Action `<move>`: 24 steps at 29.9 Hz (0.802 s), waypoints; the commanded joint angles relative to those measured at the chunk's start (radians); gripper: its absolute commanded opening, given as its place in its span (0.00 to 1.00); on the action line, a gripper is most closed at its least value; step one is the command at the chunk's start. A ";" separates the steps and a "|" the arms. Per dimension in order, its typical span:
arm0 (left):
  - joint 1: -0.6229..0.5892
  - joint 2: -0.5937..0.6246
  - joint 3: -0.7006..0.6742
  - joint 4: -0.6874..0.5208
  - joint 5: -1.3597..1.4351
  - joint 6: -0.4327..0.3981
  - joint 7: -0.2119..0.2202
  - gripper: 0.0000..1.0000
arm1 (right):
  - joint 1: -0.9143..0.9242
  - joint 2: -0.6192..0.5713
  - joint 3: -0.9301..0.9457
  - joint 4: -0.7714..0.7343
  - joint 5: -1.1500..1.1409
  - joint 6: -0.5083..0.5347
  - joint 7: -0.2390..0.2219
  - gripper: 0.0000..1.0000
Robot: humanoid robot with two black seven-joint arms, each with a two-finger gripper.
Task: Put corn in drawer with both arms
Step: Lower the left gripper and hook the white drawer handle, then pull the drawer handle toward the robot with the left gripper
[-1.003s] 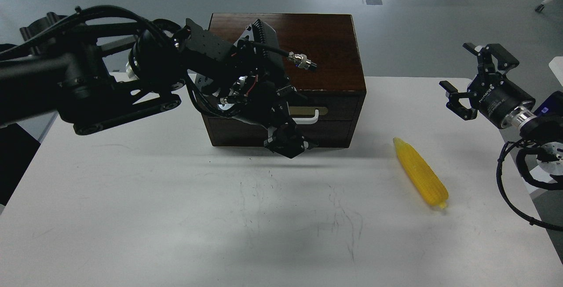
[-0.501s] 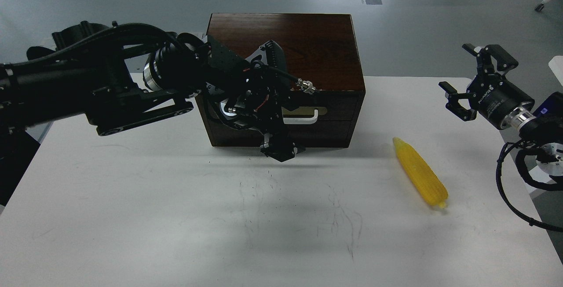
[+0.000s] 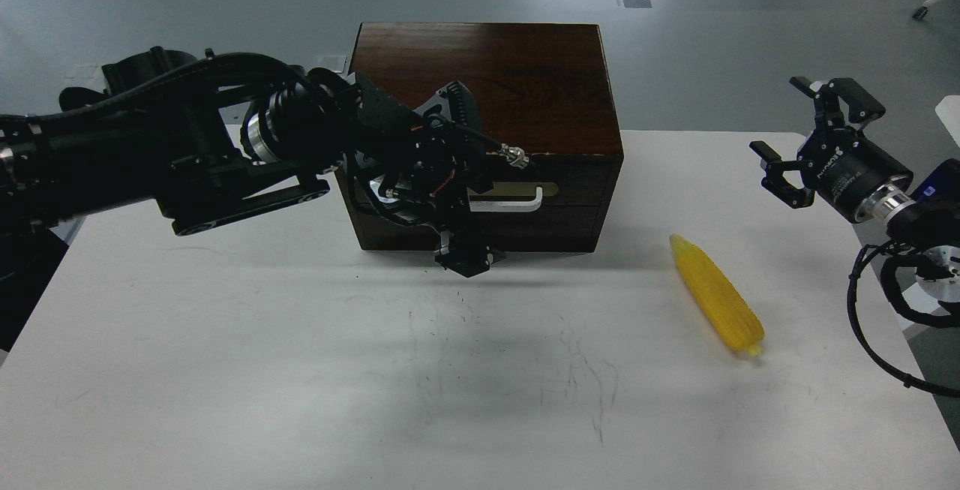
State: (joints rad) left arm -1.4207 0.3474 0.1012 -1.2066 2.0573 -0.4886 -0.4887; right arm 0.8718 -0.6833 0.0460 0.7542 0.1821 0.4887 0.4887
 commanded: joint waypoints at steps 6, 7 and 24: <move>0.008 0.001 0.000 0.013 0.001 0.000 0.000 0.98 | 0.000 0.002 0.000 -0.001 0.000 0.000 0.000 1.00; 0.009 -0.001 0.000 0.018 0.001 0.000 0.000 0.98 | 0.000 0.002 0.000 -0.001 -0.001 0.000 0.000 1.00; 0.032 -0.001 0.038 0.051 0.000 0.000 0.000 0.98 | -0.002 0.001 0.000 -0.001 0.000 0.000 0.000 1.00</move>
State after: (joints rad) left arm -1.3861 0.3452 0.1143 -1.1556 2.0590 -0.4886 -0.4887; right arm 0.8702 -0.6827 0.0460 0.7531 0.1818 0.4887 0.4887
